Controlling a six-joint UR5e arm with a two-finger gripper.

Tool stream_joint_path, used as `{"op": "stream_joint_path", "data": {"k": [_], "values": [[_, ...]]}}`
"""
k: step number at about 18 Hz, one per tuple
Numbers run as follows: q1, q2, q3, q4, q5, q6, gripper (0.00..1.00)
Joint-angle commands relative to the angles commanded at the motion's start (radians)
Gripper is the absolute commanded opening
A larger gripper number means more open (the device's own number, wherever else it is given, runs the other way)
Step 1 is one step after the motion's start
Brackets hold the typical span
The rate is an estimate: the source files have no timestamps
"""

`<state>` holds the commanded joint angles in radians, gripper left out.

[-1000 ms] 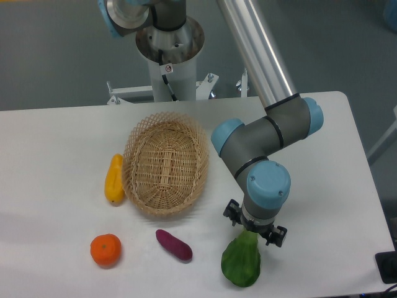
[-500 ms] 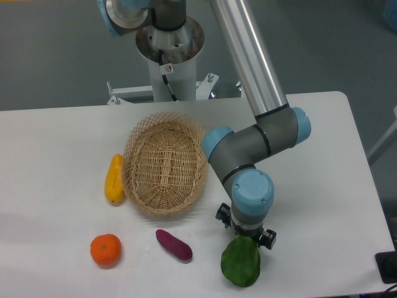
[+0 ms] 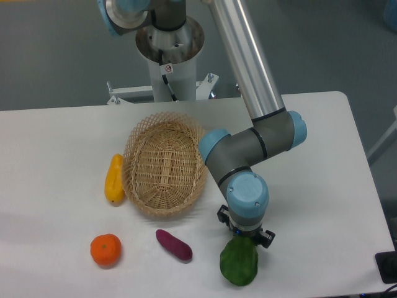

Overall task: Pick up the green vegetable from the table
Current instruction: 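Lower the gripper onto the bok choy and close on its stem, then lift the grasped bok choy up and away from the basket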

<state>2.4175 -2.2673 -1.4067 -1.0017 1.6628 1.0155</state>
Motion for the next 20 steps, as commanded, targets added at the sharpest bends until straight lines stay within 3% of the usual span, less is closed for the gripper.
{"op": "stream_joint_path", "data": {"k": [7,11,20], "values": [[0.011,0.051,0.009,-0.029,-0.015,-0.003,0.01],[0.057,0.093,0.018,-0.069,-0.128,-0.002,0.01],[0.104,0.098,0.118,-0.127,-0.161,0.017,0.02]]}}
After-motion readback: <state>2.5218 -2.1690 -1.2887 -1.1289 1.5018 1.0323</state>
